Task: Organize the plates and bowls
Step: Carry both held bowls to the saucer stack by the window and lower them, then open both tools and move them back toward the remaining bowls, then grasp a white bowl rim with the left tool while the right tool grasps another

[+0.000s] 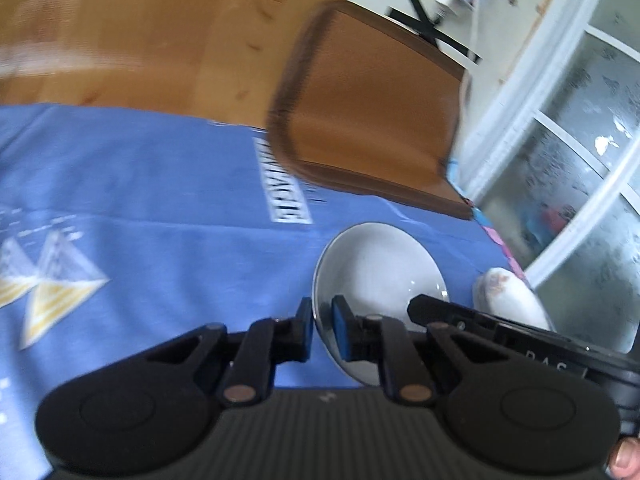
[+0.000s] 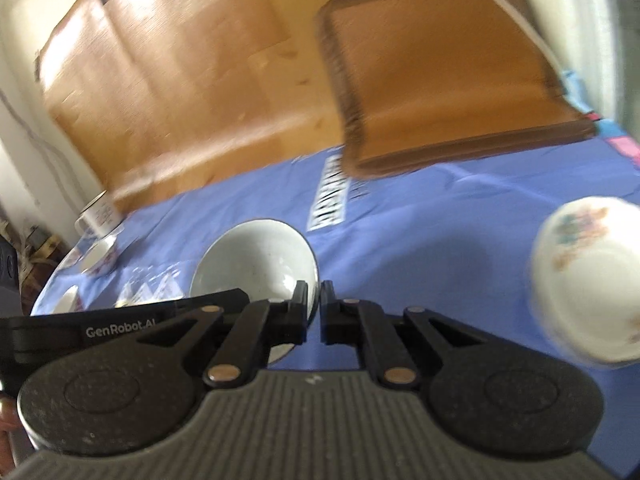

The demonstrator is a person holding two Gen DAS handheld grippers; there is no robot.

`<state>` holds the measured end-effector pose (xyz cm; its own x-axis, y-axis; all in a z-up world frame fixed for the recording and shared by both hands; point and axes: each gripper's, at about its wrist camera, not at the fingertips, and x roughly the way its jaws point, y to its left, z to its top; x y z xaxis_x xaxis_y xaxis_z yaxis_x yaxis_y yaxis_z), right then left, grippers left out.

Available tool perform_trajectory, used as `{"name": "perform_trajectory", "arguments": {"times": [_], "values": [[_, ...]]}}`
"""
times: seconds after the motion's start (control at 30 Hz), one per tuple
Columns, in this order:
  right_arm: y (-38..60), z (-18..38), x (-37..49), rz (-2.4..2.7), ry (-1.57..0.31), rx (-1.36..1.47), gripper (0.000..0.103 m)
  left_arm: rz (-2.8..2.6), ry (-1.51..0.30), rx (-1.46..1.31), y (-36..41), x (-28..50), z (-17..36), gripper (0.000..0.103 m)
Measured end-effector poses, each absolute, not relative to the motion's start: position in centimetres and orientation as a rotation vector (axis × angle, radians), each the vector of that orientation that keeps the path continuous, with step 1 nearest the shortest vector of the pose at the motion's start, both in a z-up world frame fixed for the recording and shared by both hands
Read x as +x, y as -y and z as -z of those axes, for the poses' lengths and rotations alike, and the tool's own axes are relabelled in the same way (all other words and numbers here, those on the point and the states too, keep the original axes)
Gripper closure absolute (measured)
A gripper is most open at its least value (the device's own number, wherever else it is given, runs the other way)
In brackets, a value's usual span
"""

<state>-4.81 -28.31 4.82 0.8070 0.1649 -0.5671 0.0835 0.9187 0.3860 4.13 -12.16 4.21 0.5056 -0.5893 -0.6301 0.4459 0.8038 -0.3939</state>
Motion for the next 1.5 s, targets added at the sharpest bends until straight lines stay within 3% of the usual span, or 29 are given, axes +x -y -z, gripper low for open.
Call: {"name": "perform_trajectory", "arguments": {"times": [0.3, 0.33, 0.43, 0.47, 0.5, 0.8, 1.17, 1.33, 1.5], "values": [[31.1, -3.1, -4.8, 0.021, -0.677, 0.455, 0.09, 0.642, -0.971, -0.198, 15.9, 6.1, -2.2, 0.09], [31.1, -2.8, -4.8, 0.028, -0.674, 0.467, 0.09, 0.636, -0.982, -0.203, 15.9, 6.2, -1.9, 0.088], [31.1, -3.2, -5.4, 0.058, -0.622, 0.48, 0.089, 0.619, -0.935, -0.17, 15.2, 5.6, -2.5, 0.067], [31.0, -3.6, -5.7, 0.072, -0.587, 0.472, 0.087, 0.611, -0.907, -0.158, 14.8, 5.2, -3.1, 0.06], [30.8, -4.1, -6.0, 0.087, -0.551, 0.456, 0.079, 0.606, -0.874, -0.147, 14.3, 4.9, -3.6, 0.058], [25.2, -7.6, -6.1, -0.05, -0.386, 0.294, 0.076, 0.443, -0.671, -0.132, 4.5, 1.8, -6.1, 0.061], [9.8, -6.9, 1.4, -0.481, -0.593, 0.286, 0.077, 0.014, -0.611, -0.322, -16.6, -0.7, -6.9, 0.068], [3.1, -7.0, 4.5, -0.574, -0.646, 0.27, 0.076, -0.05, -0.644, -0.416, -21.8, 0.8, -5.6, 0.068], [-1.0, -5.7, 7.0, -0.577, -0.724, 0.273, 0.076, -0.028, -0.671, -0.47, -22.8, 2.5, -3.9, 0.056]]}}
